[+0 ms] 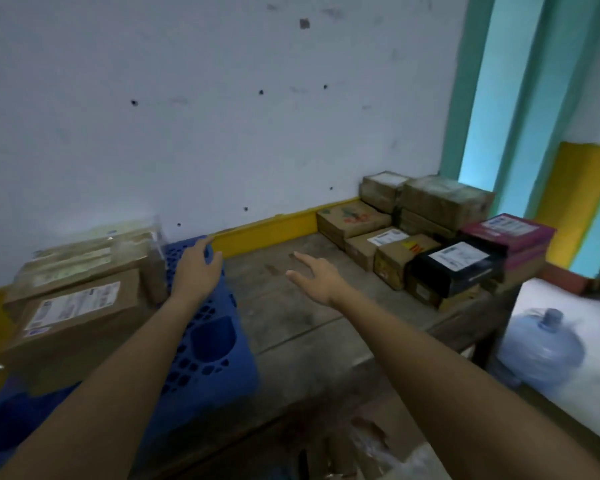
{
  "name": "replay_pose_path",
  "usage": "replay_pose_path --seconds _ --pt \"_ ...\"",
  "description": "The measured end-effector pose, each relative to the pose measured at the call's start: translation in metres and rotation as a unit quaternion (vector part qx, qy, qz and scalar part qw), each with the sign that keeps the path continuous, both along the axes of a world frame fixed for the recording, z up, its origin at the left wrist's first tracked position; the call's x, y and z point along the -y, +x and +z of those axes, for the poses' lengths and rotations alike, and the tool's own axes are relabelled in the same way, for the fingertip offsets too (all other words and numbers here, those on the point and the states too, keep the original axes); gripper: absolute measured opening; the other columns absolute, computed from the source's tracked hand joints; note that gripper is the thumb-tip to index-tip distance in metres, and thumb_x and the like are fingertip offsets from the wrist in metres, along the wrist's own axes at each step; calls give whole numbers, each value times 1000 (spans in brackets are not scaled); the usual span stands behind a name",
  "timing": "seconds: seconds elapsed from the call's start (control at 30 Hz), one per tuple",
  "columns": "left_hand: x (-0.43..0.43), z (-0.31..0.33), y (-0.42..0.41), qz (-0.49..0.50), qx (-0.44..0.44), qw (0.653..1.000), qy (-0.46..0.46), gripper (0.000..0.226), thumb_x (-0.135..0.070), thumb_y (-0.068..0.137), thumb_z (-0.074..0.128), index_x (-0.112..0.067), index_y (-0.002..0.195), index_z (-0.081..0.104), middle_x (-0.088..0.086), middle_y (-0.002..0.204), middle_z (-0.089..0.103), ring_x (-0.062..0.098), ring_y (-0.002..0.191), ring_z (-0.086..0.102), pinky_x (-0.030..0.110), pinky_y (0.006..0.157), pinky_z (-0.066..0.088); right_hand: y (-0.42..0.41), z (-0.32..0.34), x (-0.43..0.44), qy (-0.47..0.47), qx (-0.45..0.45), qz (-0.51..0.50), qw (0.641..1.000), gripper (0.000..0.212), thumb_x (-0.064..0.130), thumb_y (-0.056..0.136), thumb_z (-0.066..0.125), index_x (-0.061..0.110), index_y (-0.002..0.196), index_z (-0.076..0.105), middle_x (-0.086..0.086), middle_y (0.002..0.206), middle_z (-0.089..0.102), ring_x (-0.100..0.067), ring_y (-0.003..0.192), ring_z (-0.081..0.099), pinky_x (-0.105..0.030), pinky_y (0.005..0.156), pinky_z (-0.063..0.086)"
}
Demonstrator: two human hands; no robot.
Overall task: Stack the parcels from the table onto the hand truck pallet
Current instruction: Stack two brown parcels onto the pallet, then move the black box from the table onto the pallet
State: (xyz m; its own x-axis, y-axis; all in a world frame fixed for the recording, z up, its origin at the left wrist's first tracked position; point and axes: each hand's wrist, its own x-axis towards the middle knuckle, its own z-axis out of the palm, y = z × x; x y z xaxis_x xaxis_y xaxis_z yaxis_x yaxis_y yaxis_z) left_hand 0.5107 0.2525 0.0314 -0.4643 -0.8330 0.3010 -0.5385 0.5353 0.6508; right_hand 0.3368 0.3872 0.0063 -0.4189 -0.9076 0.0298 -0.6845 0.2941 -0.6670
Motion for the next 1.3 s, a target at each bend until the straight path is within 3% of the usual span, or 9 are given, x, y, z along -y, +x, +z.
replay_pose_path --seconds 0.03,0.1,0.13,0.27,0.43,0.8,0.9,1.13,1.3 --pt "-11 -1 -23 -12 -5 1000 5 48 -24 100 40 -9 144 32 7 113 55 16 93 56 38 88 41 -23 0 -13 5 1 -6 1000 60 48 95 40 26 148 23 -17 152 25 -34 141 20 -42 113 24" --pt "-34 -3 -68 -26 -20 999 13 49 -23 99 42 -8 144 31 13 141 44 28 125 47 40 103 36 -70 -2 -37 11 6 -16 1000 60 50 94 41 28 148 23 -15 153 23 -35 140 21 -46 113 25" --pt "-46 -4 -90 -26 -21 999 14 49 -23 99 42 -7 144 32 15 146 40 31 131 41 40 106 33 -92 -4 -50 7 3 -19 1000 61 50 94 41 28 148 23 -13 153 24 -34 140 22 -47 112 26" --pt "-95 -9 -172 -30 -14 999 22 50 -23 97 45 -6 143 34 20 138 47 33 127 44 37 101 36 -166 -14 -103 -4 -16 -51 999 60 49 93 43 25 146 27 -12 151 29 -34 139 25 -46 112 27" --pt "-133 -17 -248 -44 29 997 50 53 -28 98 44 -9 145 29 17 146 37 31 135 35 37 108 31 -229 -25 -146 23 -4 -88 996 61 50 93 43 26 147 26 -12 151 31 -34 137 28 -46 111 28" --pt "-140 -60 -369 -84 51 989 108 51 -23 97 44 -9 144 31 22 136 46 34 133 34 35 105 35 -325 -61 -179 55 14 -191 980 57 47 94 42 30 146 27 -15 150 26 -37 136 24 -45 110 25" --pt "-145 -76 -393 -96 77 986 114 51 -22 98 43 -8 144 30 20 145 38 37 138 26 40 112 28 -349 -72 -186 55 20 -214 975 57 47 94 42 29 146 27 -15 149 25 -37 134 27 -44 111 26" --pt "-156 -107 -437 -63 92 980 166 52 -30 95 47 -16 143 33 22 145 23 37 131 30 37 107 30 -389 -92 -181 55 25 -245 968 60 49 93 43 28 147 25 -18 145 22 -36 134 24 -45 111 25" --pt "-160 -129 -454 -64 105 970 211 63 -38 92 52 -22 147 24 17 151 17 35 138 15 40 113 20 -405 -103 -178 67 48 -234 969 61 50 93 43 28 147 23 -18 147 16 -38 135 24 -48 111 27"
